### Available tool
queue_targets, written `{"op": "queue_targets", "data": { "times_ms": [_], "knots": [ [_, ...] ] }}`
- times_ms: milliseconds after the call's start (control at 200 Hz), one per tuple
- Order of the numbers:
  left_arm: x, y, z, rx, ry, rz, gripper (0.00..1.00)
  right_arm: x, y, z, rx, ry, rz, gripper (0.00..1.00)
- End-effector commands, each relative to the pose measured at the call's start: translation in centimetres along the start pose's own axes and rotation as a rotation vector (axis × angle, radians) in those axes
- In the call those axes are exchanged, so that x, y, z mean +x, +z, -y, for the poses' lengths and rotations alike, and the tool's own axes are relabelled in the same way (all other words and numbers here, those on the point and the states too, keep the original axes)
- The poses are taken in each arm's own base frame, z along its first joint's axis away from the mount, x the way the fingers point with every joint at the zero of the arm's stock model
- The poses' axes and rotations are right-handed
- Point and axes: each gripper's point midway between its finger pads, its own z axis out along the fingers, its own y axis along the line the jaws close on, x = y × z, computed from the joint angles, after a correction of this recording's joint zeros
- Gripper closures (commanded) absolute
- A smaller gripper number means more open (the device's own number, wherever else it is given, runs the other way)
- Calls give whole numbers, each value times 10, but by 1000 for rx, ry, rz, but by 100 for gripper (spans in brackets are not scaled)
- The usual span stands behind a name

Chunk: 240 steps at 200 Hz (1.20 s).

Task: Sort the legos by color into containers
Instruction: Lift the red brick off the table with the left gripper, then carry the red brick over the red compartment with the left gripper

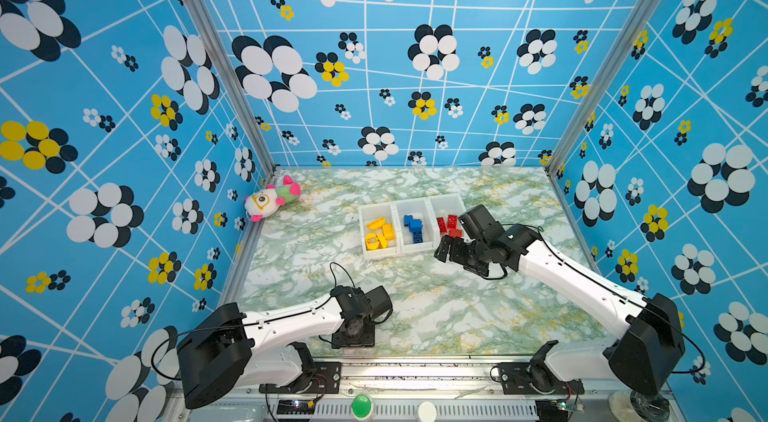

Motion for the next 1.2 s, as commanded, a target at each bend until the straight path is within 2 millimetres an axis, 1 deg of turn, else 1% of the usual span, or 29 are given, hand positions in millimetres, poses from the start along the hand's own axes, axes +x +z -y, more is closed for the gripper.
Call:
{"op": "queue_targets", "data": {
  "times_ms": [0,190,335,480,615,875,1194],
  "knots": [
    [-6,-14,-2,-13,8,37,43,1,-5,9,24,7,5,1],
    [-14,-24,4,0,15,60,44,2,-3,9,25,9,3,1],
    [-25,-34,10,17,23,80,44,3,-2,11,28,11,-1,1],
    [-40,-48,20,33,42,105,44,5,-2,14,33,12,0,1],
    [-56,-61,31,47,69,126,44,7,-3,20,41,24,5,1],
    [-88,-86,61,84,130,171,45,13,-6,36,53,54,17,1],
    [-127,-116,109,144,198,233,45,21,-10,57,72,96,24,1]
  ]
}}
